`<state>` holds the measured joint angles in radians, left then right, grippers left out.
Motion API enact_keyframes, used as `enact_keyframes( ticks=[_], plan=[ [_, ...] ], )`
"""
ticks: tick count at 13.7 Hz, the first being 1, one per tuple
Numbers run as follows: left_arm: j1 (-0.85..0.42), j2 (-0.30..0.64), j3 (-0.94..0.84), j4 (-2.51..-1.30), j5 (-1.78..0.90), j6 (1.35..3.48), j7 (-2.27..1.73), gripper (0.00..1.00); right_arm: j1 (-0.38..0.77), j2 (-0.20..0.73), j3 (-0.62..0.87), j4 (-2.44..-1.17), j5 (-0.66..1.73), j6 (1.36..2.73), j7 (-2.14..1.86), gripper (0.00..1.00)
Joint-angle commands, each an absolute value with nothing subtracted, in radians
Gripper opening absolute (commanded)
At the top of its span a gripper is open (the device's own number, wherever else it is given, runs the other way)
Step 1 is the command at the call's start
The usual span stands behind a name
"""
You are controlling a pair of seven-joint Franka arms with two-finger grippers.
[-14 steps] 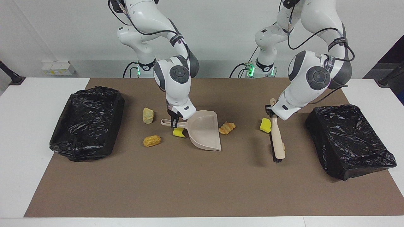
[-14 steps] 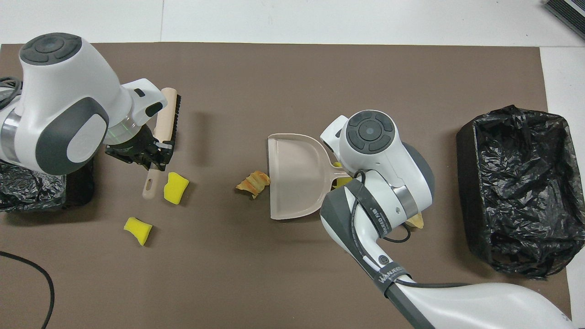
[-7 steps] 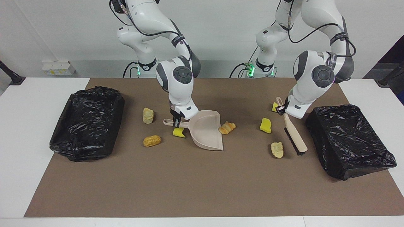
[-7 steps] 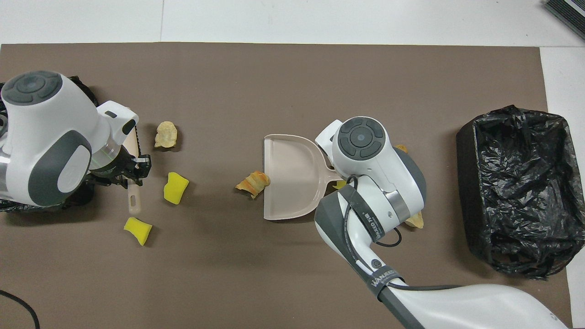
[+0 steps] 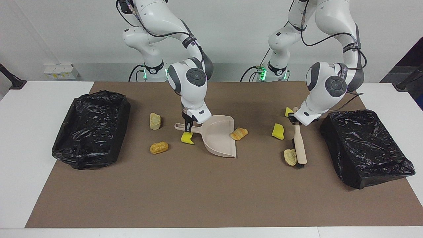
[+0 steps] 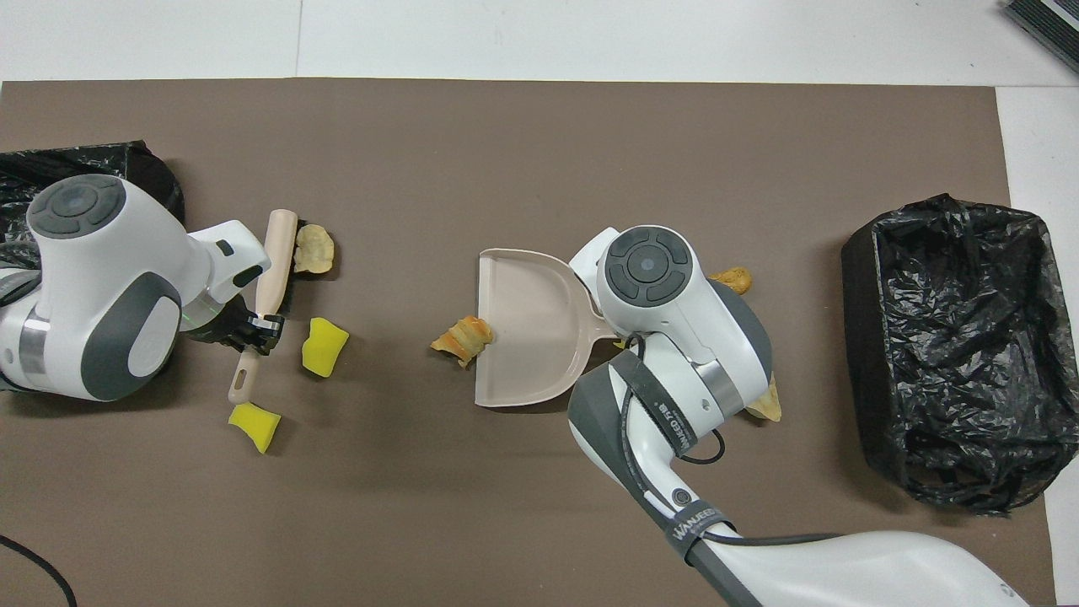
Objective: Sweep and dump trash in bin
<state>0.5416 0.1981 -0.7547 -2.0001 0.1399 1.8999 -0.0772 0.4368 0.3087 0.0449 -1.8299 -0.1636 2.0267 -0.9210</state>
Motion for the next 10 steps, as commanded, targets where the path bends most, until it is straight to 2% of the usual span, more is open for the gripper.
enact_keyframes(
  ticks=[1, 6, 10],
  plan=[
    [0.45, 0.164, -0.77, -2.039, 0.094, 1.888, -0.055, 0.0, 0.439, 0.314, 0.049, -1.847, -0.169, 2.062, -0.89, 0.0],
    [0.25, 0.152, -0.801, -2.095, 0.003, 1.962, -0.058, 0.0, 0.439, 0.316, 0.049, -1.847, -0.169, 2.063, -0.888, 0.0],
    [0.152, 0.153, -0.802, -2.08, -0.13, 2.031, -0.064, 0.0, 0.439, 0.316, 0.049, -1.847, -0.169, 2.063, -0.888, 0.0]
  ],
)
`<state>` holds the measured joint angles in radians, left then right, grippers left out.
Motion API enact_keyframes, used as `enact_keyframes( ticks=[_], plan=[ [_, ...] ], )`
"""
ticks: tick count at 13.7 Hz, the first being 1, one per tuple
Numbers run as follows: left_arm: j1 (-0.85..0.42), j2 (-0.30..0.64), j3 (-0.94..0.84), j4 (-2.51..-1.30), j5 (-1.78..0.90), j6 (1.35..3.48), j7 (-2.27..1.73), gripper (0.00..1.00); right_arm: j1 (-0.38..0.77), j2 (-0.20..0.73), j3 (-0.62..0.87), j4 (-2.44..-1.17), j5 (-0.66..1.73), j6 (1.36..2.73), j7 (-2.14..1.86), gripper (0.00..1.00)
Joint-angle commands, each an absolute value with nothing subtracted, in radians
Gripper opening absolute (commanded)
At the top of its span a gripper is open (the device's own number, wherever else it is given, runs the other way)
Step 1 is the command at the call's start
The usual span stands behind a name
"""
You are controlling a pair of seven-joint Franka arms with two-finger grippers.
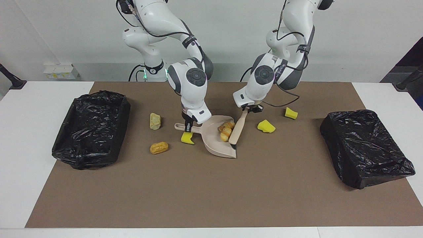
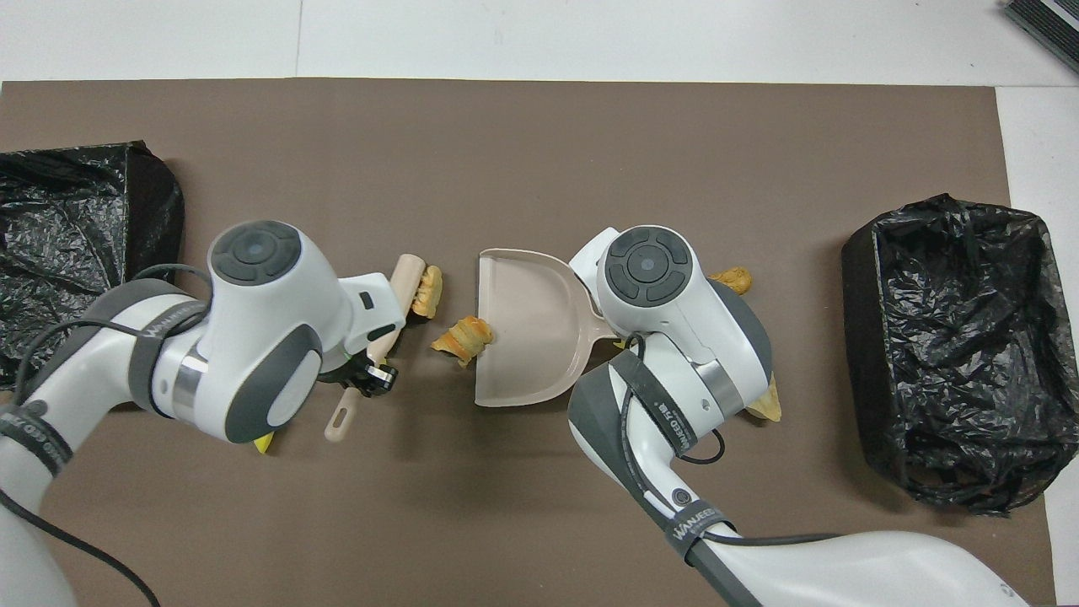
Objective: Sweep and dump trash in bin
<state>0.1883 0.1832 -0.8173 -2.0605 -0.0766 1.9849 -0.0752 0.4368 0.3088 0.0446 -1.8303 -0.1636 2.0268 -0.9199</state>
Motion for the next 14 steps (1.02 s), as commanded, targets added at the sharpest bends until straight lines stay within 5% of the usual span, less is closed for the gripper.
enact_keyframes(
  ticks=[1, 14],
  plan=[
    [0.152, 0.15, -0.801, -2.071, -0.132, 2.031, -0.083, 0.0, 0.439, 0.316, 0.049, -1.847, -0.169, 2.063, -0.888, 0.0],
    [0.382, -0.014, -0.79, -2.056, -0.009, 1.821, -0.891, 0.0, 0.439, 0.316, 0.049, -1.847, -0.169, 2.063, -0.884, 0.0]
  ],
)
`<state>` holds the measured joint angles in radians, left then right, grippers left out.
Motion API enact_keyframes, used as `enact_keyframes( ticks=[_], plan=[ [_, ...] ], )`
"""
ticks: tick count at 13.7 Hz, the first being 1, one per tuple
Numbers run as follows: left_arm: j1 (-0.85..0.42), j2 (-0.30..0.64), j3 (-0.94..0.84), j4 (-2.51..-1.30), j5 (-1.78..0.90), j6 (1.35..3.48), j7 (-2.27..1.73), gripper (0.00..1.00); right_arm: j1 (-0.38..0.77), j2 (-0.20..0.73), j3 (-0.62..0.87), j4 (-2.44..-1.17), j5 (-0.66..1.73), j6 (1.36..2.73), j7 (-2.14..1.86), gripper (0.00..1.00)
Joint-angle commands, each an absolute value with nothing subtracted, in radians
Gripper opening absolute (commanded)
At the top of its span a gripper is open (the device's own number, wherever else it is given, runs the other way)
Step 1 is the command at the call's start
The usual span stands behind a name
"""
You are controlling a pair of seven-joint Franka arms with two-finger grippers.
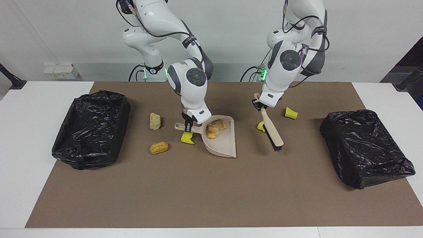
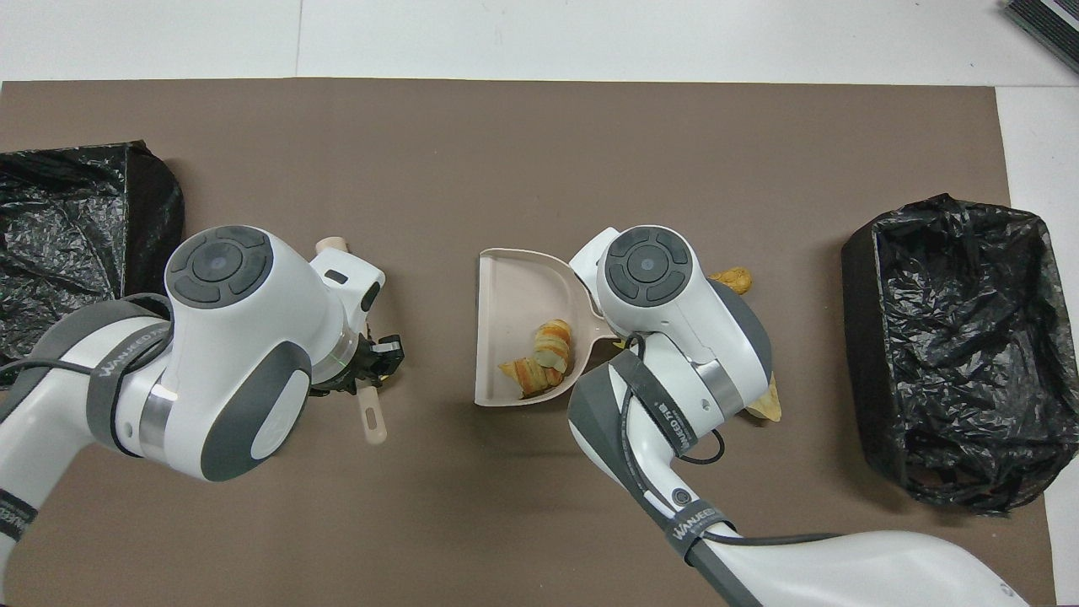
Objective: Sweep and dump trash in bin
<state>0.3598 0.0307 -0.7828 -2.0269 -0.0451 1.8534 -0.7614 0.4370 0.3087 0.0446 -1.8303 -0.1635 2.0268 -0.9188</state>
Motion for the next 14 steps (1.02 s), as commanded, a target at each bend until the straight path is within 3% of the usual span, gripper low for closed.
enact_keyframes(
  ticks=[1, 4, 9, 14],
  plan=[
    [0.397, -0.021, -0.79, -2.057, -0.002, 1.789, -0.938, 0.0, 0.437, 0.316, 0.049, -1.847, -0.169, 2.063, -0.884, 0.0],
    [0.426, -0.099, -0.79, -2.129, 0.018, 1.657, -0.982, 0.0, 0.439, 0.316, 0.049, -1.847, -0.169, 2.063, -0.884, 0.0],
    [0.454, -0.234, -0.787, -2.33, 0.014, 1.672, -1.038, 0.0, 0.439, 0.316, 0.049, -1.847, -0.169, 2.063, -0.884, 0.0],
    [0.451, -0.252, -0.764, -2.42, -0.087, 1.759, -1.138, 0.0, 0.437, 0.316, 0.049, -1.847, -0.169, 2.063, -0.884, 0.0]
  ],
)
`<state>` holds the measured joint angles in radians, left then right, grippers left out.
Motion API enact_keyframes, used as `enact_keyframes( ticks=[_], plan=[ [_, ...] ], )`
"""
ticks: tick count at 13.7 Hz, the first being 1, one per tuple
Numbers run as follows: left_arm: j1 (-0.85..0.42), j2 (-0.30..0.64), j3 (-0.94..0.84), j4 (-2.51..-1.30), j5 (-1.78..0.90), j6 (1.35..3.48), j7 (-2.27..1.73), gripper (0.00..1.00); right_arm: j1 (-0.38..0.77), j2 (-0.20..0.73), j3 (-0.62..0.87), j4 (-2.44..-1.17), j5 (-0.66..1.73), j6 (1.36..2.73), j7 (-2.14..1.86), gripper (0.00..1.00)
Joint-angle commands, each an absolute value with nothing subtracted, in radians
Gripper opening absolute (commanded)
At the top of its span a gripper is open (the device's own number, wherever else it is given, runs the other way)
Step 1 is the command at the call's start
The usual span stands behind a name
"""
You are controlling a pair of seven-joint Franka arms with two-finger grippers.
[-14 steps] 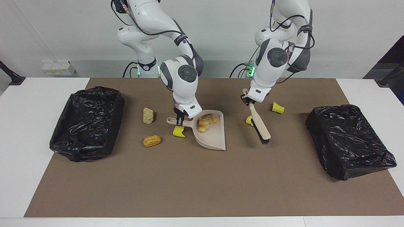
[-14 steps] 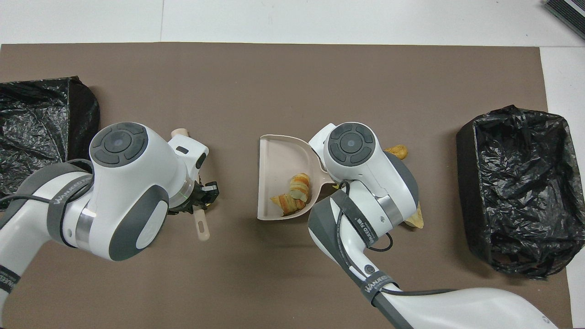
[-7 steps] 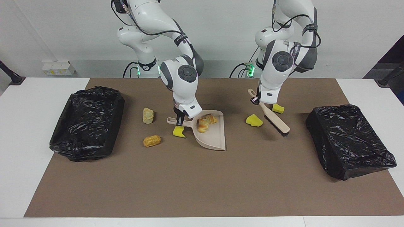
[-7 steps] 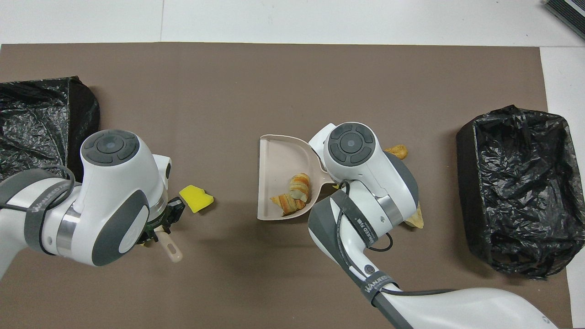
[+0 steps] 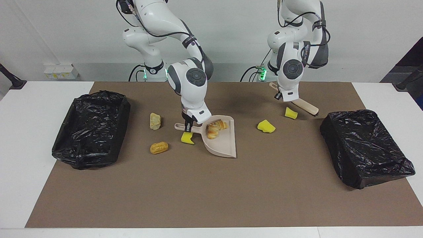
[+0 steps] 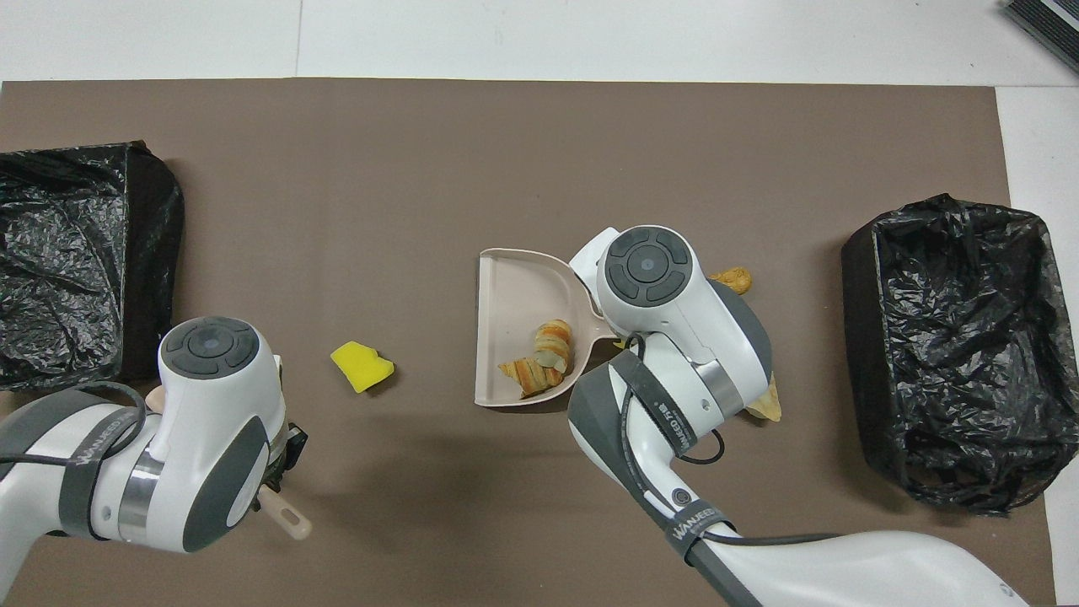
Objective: Sweep and dump trash in bin
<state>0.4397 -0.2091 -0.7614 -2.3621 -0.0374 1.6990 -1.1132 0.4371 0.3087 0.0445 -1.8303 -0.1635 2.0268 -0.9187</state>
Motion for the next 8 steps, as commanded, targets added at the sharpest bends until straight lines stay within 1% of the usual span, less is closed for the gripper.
enact_keyframes(
  ticks=[1, 2, 5, 8],
  plan=[
    [0.439, -0.252, -0.765, -2.437, -0.118, 1.787, -1.138, 0.0, 0.437, 0.316, 0.049, -1.847, -0.169, 2.063, -0.884, 0.0],
    [0.43, -0.25, -0.767, -2.454, -0.147, 1.828, -1.128, 0.0, 0.437, 0.316, 0.049, -1.847, -0.169, 2.063, -0.884, 0.0],
    [0.393, -0.235, -0.769, -2.451, -0.199, 1.934, -1.079, 0.0, 0.437, 0.316, 0.049, -1.847, -0.169, 2.063, -0.884, 0.0],
    [0.387, -0.206, -0.767, -2.425, -0.216, 1.968, -0.867, 0.0, 0.437, 0.316, 0.049, -1.847, -0.169, 2.063, -0.884, 0.0]
  ],
)
